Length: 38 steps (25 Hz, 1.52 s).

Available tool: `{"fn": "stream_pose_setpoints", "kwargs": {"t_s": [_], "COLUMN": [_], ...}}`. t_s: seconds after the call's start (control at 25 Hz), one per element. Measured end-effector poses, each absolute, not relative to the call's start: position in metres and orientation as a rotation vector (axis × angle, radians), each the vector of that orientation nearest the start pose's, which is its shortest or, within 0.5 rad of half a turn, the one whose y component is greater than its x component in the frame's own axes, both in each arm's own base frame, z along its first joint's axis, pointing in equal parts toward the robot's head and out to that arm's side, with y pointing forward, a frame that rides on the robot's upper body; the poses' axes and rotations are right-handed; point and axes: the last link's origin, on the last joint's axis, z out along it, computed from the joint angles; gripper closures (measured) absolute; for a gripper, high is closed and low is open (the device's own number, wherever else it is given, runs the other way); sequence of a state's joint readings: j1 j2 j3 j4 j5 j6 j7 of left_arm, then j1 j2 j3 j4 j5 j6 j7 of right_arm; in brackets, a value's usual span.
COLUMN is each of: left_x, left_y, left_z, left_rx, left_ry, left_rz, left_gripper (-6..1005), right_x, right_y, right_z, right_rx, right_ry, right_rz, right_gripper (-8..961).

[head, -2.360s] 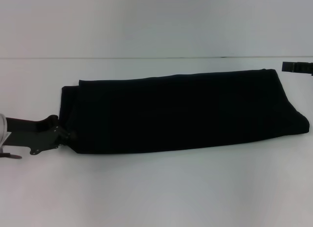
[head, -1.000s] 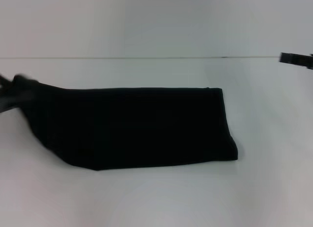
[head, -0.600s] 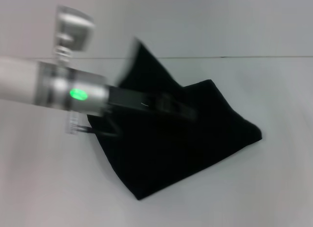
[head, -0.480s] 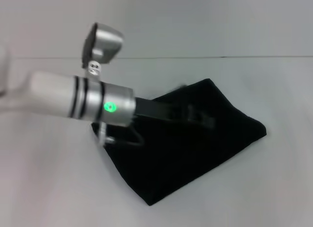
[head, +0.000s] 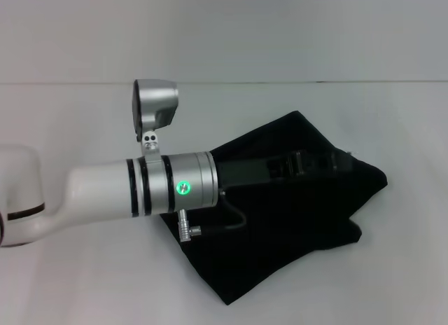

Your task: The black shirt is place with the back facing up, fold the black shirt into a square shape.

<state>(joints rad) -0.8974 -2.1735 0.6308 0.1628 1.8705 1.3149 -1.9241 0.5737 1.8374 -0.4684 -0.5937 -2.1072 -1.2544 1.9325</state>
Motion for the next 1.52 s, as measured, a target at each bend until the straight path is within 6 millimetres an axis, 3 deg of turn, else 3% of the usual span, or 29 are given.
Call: {"fn": "stream_pose_setpoints", "kwargs": {"t_s": [0.16, 0.4, 0.6, 0.76, 0.84, 0.88, 1.16, 1.52], "left_x": [-0.147, -0.177, -0.215, -0.232, -0.244, -0.249, -0.259, -0.259], "left_y": [0.35, 0.348, 0.341, 0.338, 0.335, 0.333, 0.33, 0.333], "left_z": [-0.094, -0.051, -0.014, -0.002, 0.006, 0.01, 0.015, 0.017], "left_rx": [-2.623, -2.619, -2.664, -2.699, -2.738, -2.766, -2.826, -2.828], "left_ry": [-1.647, -1.468, -1.239, -1.111, -1.005, -0.951, -0.841, -0.814], "left_rz": [-1.224, -1.274, -1.174, -1.062, -0.924, -0.824, -0.63, -0.59], "left_gripper": [620, 491, 226, 109, 51, 51, 51, 54], "right_x": [0.325, 0.295, 0.273, 0.255, 0.248, 0.244, 0.233, 0.235], "right_y": [0.392, 0.399, 0.407, 0.413, 0.415, 0.416, 0.416, 0.409], "right_z": [0.12, 0.101, 0.075, 0.051, 0.04, 0.034, 0.006, -0.023], "right_rx": [-2.12, -2.285, -2.394, -2.466, -2.489, -2.496, -2.495, -2.487], "right_ry": [1.292, 1.338, 1.386, 1.414, 1.434, 1.443, 1.514, 1.535], "right_rz": [0.579, 0.526, 0.385, 0.289, 0.235, 0.21, 0.127, 0.071], "right_gripper": [277, 277, 276, 276, 276, 276, 278, 277]}}
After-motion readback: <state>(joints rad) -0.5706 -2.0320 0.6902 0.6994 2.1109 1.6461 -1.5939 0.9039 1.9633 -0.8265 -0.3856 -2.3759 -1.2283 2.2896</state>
